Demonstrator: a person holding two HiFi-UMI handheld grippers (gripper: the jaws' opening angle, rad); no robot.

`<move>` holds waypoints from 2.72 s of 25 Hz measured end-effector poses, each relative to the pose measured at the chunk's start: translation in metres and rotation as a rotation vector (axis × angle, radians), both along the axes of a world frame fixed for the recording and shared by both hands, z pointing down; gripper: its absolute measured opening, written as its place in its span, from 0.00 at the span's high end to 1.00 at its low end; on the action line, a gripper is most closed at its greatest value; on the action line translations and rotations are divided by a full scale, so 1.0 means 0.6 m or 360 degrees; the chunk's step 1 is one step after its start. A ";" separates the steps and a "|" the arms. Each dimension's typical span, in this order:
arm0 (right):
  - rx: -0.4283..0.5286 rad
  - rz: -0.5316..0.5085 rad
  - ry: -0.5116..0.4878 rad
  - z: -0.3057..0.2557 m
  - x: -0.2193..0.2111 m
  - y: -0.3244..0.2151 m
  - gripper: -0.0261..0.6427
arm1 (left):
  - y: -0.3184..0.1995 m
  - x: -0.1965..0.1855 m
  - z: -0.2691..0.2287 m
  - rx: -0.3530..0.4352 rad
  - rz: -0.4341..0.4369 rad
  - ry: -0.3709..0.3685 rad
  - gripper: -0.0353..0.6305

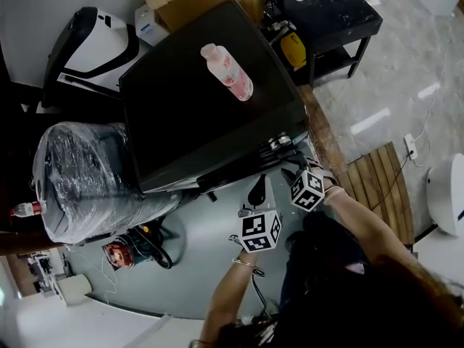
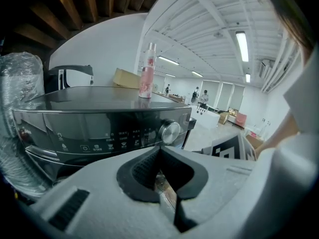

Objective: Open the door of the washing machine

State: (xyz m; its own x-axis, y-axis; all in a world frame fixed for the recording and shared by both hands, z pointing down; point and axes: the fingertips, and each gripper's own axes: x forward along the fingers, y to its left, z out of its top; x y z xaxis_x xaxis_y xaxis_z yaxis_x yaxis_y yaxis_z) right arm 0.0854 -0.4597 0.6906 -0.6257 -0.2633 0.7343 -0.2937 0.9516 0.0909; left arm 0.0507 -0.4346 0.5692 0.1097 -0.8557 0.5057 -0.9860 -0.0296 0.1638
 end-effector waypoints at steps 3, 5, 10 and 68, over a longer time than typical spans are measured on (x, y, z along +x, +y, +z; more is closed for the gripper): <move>-0.0002 -0.0004 0.0023 0.017 -0.006 -0.004 0.79 | -0.001 -0.005 0.010 -0.0014 -0.0008 -0.0003 0.93; -0.0004 -0.0016 0.0041 0.027 -0.011 -0.006 0.79 | -0.002 -0.008 0.015 -0.0019 -0.0015 0.0001 0.93; -0.0003 -0.0078 0.0107 0.054 -0.017 -0.008 0.78 | -0.006 -0.014 0.023 -0.0024 -0.0031 0.0005 0.93; 0.0013 -0.0106 0.0357 0.098 0.024 0.173 0.83 | 0.200 -0.053 0.008 -0.0038 -0.0154 0.0075 0.93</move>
State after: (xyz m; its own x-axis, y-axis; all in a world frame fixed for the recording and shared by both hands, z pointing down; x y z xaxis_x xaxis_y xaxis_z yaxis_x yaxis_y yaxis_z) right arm 0.0999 -0.3556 0.7495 -0.4631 -0.2333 0.8550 -0.2018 0.9671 0.1546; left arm 0.0186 -0.3145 0.5741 0.0515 -0.8511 0.5224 -0.9753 0.0698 0.2098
